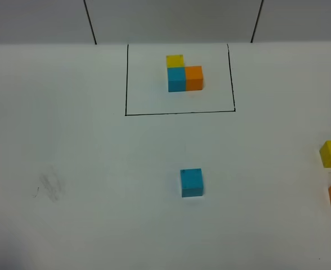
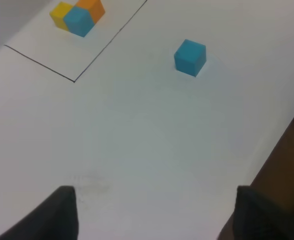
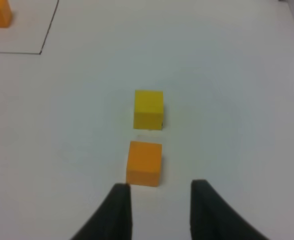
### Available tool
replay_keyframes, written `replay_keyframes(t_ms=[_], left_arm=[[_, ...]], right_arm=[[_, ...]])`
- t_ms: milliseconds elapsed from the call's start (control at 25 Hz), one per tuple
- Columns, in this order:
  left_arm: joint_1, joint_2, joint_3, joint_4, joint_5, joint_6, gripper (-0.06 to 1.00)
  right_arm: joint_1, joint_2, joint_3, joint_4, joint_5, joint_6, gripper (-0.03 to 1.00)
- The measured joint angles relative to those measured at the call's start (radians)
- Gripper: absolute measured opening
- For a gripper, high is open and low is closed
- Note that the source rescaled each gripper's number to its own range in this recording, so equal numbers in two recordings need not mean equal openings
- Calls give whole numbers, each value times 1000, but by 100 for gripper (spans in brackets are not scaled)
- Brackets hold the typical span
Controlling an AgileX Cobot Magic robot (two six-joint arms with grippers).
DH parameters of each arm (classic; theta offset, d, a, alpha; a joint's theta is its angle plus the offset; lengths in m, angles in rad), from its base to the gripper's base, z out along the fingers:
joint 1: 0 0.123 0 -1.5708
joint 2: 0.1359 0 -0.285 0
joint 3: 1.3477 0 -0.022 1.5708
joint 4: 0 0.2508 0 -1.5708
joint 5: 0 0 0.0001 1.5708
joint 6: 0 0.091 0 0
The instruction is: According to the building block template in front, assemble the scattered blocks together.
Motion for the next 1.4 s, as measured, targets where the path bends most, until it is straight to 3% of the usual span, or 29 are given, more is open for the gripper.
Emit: replay_keyframes(t_ms=[360,600,760,1080,1400], left_arm=[[293,-201,98,-45,0,-34,47],[506,-282,165,4,0,-280,46],[597,-287,215,69,0,-361,46],[641,-287,326,79,-83,-461,46],[642,-287,341,83,-97,-470,46]], right_arm=[[0,0,0,0,0,0,0],[0,0,0,0,0,-1,0],[0,0,0,0,0,0,0],[0,0,0,0,0,0,0],[0,0,0,0,0,0,0]])
